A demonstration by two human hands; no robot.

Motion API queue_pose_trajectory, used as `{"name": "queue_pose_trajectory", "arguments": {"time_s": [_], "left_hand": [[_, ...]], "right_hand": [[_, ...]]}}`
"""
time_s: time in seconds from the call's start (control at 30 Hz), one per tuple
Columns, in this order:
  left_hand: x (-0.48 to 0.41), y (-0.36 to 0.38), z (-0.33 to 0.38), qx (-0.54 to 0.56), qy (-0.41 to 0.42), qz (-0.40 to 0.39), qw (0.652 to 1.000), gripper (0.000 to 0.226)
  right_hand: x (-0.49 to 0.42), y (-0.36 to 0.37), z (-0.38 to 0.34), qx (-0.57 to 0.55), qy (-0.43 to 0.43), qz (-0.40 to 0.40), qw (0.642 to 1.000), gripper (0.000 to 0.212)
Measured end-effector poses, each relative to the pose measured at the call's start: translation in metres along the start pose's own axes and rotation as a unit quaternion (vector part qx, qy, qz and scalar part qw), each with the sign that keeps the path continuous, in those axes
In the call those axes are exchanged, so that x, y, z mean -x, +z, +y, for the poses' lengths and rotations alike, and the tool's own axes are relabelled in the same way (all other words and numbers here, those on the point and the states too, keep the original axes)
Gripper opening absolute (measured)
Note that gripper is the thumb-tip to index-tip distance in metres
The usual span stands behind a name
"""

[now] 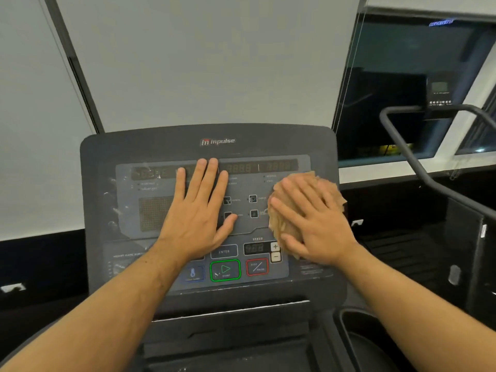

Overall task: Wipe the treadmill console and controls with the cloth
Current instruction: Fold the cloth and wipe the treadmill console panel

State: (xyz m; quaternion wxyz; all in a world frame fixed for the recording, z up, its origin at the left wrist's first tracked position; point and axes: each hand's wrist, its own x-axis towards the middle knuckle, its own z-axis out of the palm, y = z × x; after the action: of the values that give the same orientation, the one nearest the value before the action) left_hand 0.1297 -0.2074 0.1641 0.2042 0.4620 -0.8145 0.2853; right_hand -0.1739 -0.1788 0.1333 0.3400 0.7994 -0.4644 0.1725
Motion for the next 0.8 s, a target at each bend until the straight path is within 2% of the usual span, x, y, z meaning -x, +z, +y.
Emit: {"name": "queue_pose_trajectory", "arguments": {"time_s": [0.07,0.1,0.13,0.17,0.23,0.27,0.3,0.33,0.37,0.43,0.47,0.5,0.53,0.63,0.7,0.73,0.77,0.8], "left_hand": [[0.0,0.0,-0.001,-0.003,0.001,-0.002,1.0,0.087],[0.0,0.001,0.0,-0.004,0.001,-0.001,1.0,0.087],[0.0,0.001,0.0,-0.003,0.001,-0.001,1.0,0.087],[0.0,0.002,0.001,-0.002,0.001,0.0,1.0,0.087],[0.001,0.004,0.001,-0.002,-0.002,0.001,1.0,0.087],[0.0,0.005,0.0,-0.002,-0.002,0.003,1.0,0.087],[0.0,0.005,0.0,-0.001,-0.002,0.004,1.0,0.087],[0.0,0.005,0.0,-0.001,-0.002,0.004,1.0,0.087],[0.0,0.004,0.0,0.0,-0.002,0.003,1.0,0.087],[0.0,0.004,0.0,0.002,-0.004,0.002,1.0,0.087],[0.0,0.005,0.0,0.003,-0.005,0.002,1.0,0.086],[0.0,0.006,0.0,0.008,-0.006,0.004,1.0,0.084],[0.0,0.006,0.0,0.014,-0.006,0.008,1.0,0.081],[0.001,0.007,-0.002,0.031,-0.002,0.035,0.999,0.072],[0.003,0.005,-0.005,0.029,0.0,0.044,0.999,0.071],[0.004,0.003,-0.007,0.027,-0.001,0.044,0.999,0.073],[0.005,0.002,-0.009,0.026,-0.006,0.043,0.999,0.074],[0.007,0.002,-0.011,0.024,-0.011,0.04,0.999,0.077]], "right_hand": [[-0.033,-0.006,0.002,-0.019,0.178,0.026,0.984,0.078],[-0.048,-0.009,-0.008,-0.031,0.227,0.028,0.973,0.078],[-0.054,-0.011,-0.023,-0.038,0.225,0.027,0.973,0.078],[-0.05,-0.007,-0.037,-0.047,0.174,0.026,0.983,0.077],[-0.015,0.003,-0.048,-0.05,0.009,-0.002,0.999,0.078],[0.003,0.003,-0.042,-0.037,-0.05,-0.015,0.998,0.079],[0.01,0.002,-0.029,-0.025,-0.074,-0.018,0.997,0.08],[0.007,0.003,-0.016,-0.013,-0.058,-0.007,0.998,0.081],[-0.003,0.002,-0.005,-0.009,0.002,0.009,1.0,0.082],[-0.048,-0.007,0.006,-0.025,0.172,0.044,0.984,0.08],[-0.072,-0.012,0.001,-0.037,0.226,0.049,0.972,0.078],[-0.09,-0.016,-0.009,-0.046,0.242,0.05,0.968,0.077],[-0.099,-0.017,-0.021,-0.049,0.221,0.054,0.973,0.076],[-0.072,-0.005,-0.051,-0.045,0.055,0.032,0.997,0.076],[-0.041,-0.004,-0.042,-0.031,-0.035,0.012,0.999,0.077],[-0.035,-0.003,-0.031,-0.024,-0.045,0.016,0.999,0.077],[-0.038,-0.003,-0.023,-0.018,-0.021,0.028,0.999,0.077],[-0.049,-0.006,-0.018,-0.02,0.039,0.045,0.998,0.077]]}}
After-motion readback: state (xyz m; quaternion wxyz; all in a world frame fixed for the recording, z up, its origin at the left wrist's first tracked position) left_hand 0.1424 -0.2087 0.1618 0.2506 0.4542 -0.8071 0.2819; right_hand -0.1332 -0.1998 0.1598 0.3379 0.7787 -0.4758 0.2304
